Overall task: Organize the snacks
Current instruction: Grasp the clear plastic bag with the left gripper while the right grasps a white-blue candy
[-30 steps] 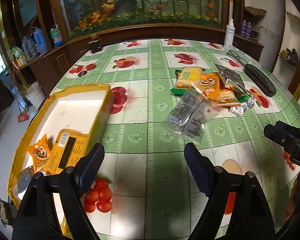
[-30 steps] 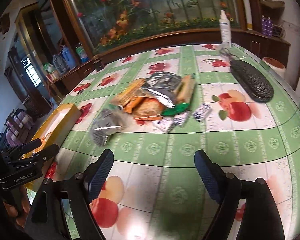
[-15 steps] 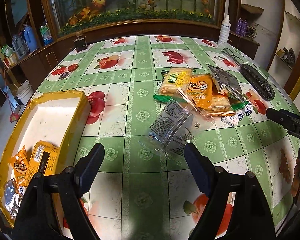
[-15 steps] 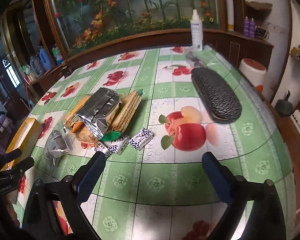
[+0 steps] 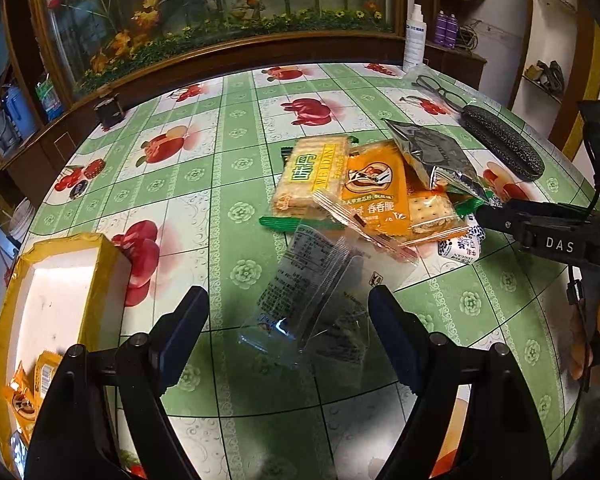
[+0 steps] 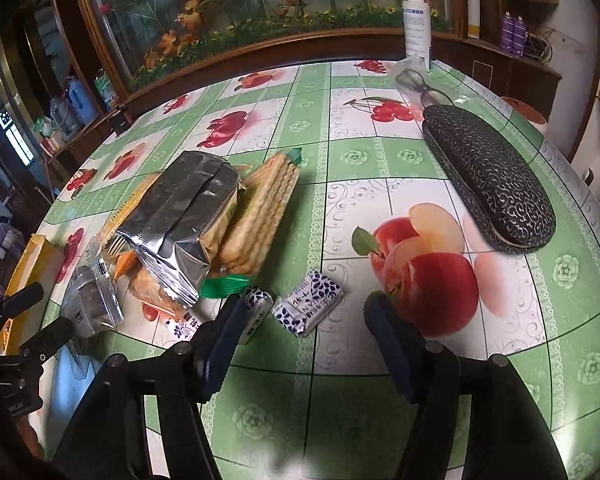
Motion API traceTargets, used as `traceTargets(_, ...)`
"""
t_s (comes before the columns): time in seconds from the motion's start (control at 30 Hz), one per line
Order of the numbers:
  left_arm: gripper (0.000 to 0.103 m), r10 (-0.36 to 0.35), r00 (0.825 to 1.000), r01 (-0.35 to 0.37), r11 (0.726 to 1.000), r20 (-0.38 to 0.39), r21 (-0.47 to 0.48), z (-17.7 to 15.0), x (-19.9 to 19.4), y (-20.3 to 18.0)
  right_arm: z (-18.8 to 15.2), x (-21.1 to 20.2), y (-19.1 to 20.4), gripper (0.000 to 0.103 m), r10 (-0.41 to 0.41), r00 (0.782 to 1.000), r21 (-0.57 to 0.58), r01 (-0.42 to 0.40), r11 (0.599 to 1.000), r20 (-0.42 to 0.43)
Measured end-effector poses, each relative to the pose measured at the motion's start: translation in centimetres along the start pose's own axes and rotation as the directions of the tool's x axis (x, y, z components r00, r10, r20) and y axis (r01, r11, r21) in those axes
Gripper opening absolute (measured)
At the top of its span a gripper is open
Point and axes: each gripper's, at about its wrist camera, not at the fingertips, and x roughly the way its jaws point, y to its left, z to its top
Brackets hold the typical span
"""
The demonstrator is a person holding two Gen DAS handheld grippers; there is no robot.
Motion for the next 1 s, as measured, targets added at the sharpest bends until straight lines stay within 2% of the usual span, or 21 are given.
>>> traceTargets(0.17,0.082,-0.028,0.999,0.029,0.999,-0.037,0.028,0.4,1.7,-0.7,0.2,0.3,0.4,0.066,-0.001,1.000,-0.015,0.001,1.000,0.007)
traceTargets(0.23,0.082,-0.010,0.998,0.013,0.999,-0.066,0.043,0.3,2.8,-1.1,0.3,0.4,0.5,0.066,0.002,1.000,-0.019,-0.002,1.000,0.008)
traceTargets(0.27,0.086,0.008,0.996,-0.004,0.999,-0.084,0.049,0.1,3.5,-1.2,0.4,0.4,0.4,0.066,0.004,1.000,-0.020,-0.004,1.000,0.009)
traceTargets(0.3,0.086,-0.003,0.998,0.005,1.000,-0.059,0.030,0.1,3.5,-1.0,0.4,0.4,0.5,0.066,0.005,1.000,-0.024,-0.005,1.000,0.012)
traceTargets(0.4,0.084,-0.041,0.997,0.039,0.999,-0.067,-0.031,0.0,3.8,-0.1,0.2,0.3,0.3,0.064,0.022,0.999,-0.030,-0.021,0.999,0.024)
traceTargets(0.43,0.078,-0.052,0.997,0.050,0.998,-0.065,-0.043,0.0,3.8,0.1,0.1,0.2,0.3,0.060,0.028,0.999,-0.028,-0.027,0.999,0.028)
traceTargets(0.47,0.071,-0.043,0.997,0.041,0.998,-0.060,-0.041,0.0,3.7,0.1,0.0,0.1,0.3,0.050,0.035,0.999,-0.028,-0.034,0.999,0.034)
traceTargets(0.57,0.067,-0.025,0.998,0.023,0.999,-0.054,-0.032,-0.2,3.3,-0.2,0.0,-0.3,0.4,0.032,0.034,0.999,-0.034,-0.033,0.999,0.042)
traceTargets(0.67,0.065,-0.015,0.999,0.013,0.999,-0.052,-0.036,-0.6,2.9,-0.2,-0.3,-0.6,0.4,0.025,0.022,0.999,-0.036,-0.021,0.999,0.047)
traceTargets(0.8,0.065,-0.029,0.998,0.026,0.998,-0.059,-0.057,-1.2,2.5,0.2,-1.0,-1.1,0.1,0.025,0.020,0.999,-0.028,-0.019,0.999,0.048)
traceTargets(0.87,0.065,-0.038,0.997,0.034,0.997,-0.063,-0.065,-1.5,2.2,0.3,-1.3,-1.1,-0.1,0.030,-0.002,0.999,-0.027,0.003,1.000,0.039)
traceTargets(1.0,0.065,-0.037,0.997,0.033,0.997,-0.066,-0.065,-2.3,1.6,0.2,-1.9,-1.1,0.2,0.029,-0.038,0.999,-0.058,0.039,0.998,0.031)
